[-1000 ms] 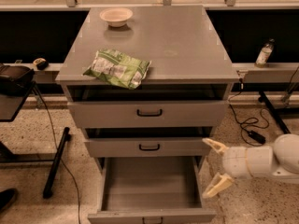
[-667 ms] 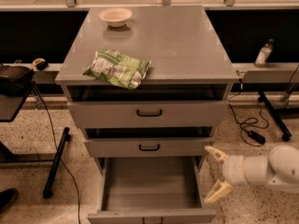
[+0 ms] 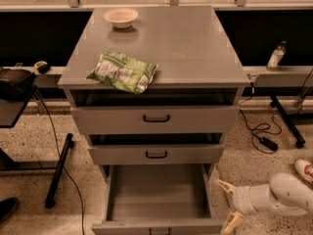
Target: Close bottom drawer
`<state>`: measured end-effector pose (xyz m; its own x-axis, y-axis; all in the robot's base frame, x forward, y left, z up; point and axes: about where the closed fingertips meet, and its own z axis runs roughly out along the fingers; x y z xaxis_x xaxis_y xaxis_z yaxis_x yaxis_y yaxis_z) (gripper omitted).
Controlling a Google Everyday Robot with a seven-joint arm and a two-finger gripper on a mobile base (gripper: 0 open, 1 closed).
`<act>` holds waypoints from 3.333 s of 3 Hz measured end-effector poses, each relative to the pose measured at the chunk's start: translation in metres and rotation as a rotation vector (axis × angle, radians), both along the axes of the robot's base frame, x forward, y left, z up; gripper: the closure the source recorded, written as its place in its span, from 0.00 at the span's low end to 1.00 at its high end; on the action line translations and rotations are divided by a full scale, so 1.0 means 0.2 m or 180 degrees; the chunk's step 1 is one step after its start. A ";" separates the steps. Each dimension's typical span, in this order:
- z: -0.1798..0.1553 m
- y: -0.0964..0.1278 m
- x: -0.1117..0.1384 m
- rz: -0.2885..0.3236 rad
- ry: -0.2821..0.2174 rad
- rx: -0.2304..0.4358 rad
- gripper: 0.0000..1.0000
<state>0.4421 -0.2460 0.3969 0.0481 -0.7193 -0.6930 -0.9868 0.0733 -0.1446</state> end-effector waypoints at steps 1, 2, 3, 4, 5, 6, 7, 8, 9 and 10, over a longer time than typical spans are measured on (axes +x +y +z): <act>-0.04 0.00 -0.01 0.0008 0.0035 0.0028 0.00; -0.03 0.01 -0.01 0.0008 0.0032 0.0027 0.00; -0.37 0.02 -0.04 0.0149 0.0199 0.0137 0.02; -0.72 0.03 -0.13 0.0363 0.0289 0.0230 0.24; -0.91 0.03 -0.19 0.0640 0.0200 0.0329 0.55; -0.91 0.03 -0.19 0.0641 0.0198 0.0329 0.78; -0.92 0.03 -0.19 0.0621 0.0196 0.0314 1.00; -1.00 0.03 -0.20 0.0445 0.0172 0.0187 1.00; -1.01 0.03 -0.25 0.0322 -0.0047 -0.0039 1.00; -1.05 0.08 -0.30 0.0145 -0.0235 -0.0243 1.00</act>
Offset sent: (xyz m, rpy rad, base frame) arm 0.0079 -0.0004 -0.0704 0.0750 0.1296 0.1116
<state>0.3823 -0.2308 0.1860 0.1309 -0.7658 -0.6297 -0.9753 0.0146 -0.2205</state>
